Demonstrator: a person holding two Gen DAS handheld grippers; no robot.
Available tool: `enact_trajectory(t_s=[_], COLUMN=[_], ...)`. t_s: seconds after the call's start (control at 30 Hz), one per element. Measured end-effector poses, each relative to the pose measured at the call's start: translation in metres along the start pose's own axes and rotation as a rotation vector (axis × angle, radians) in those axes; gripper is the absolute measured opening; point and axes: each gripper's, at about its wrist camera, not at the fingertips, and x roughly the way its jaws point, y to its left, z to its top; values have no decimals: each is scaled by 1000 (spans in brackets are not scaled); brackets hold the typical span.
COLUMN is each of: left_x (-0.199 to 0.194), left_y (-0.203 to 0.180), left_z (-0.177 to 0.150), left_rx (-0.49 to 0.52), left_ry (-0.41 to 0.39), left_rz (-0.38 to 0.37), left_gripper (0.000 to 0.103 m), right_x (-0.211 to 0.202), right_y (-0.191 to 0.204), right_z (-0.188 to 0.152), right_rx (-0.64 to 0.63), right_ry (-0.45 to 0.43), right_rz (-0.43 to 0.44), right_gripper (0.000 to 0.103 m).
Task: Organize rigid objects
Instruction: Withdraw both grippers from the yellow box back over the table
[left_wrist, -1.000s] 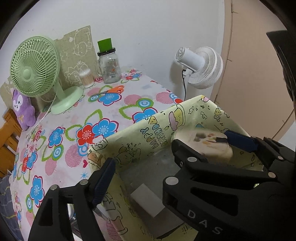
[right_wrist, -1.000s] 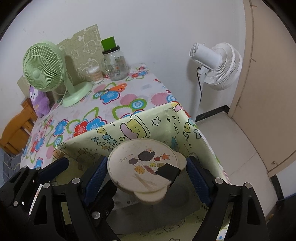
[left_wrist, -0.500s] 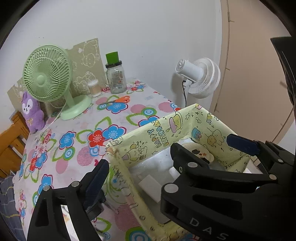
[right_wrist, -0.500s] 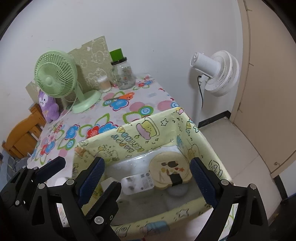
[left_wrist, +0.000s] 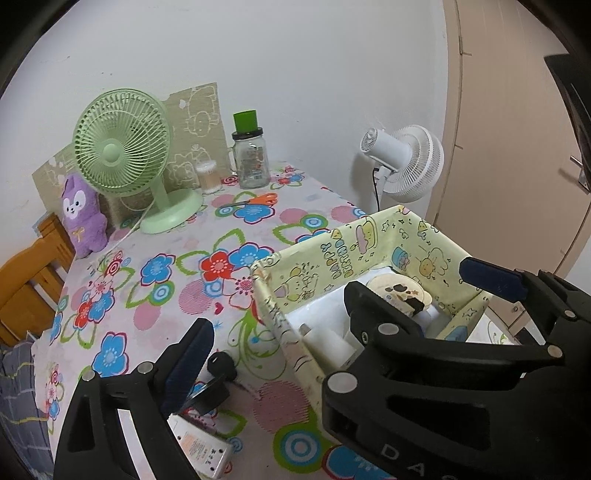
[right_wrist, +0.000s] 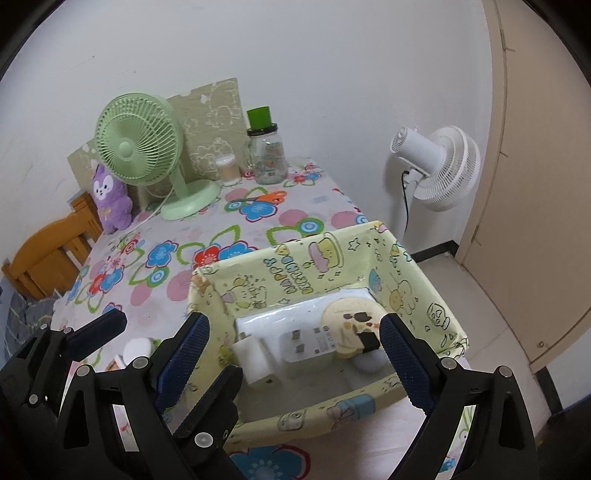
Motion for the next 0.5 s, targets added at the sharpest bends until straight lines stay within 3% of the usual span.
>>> enact_trajectory(t_s=[0.5], left_x=[-20], left_y=[38], left_z=[-30], left_rx=[-53], left_ry=[-7], left_rz=[24], left_gripper=[98], right_x=[-13], right_y=[47], right_z=[-19], right_rx=[-70], right_ry=[-12], right_rz=[38], right_gripper=[95])
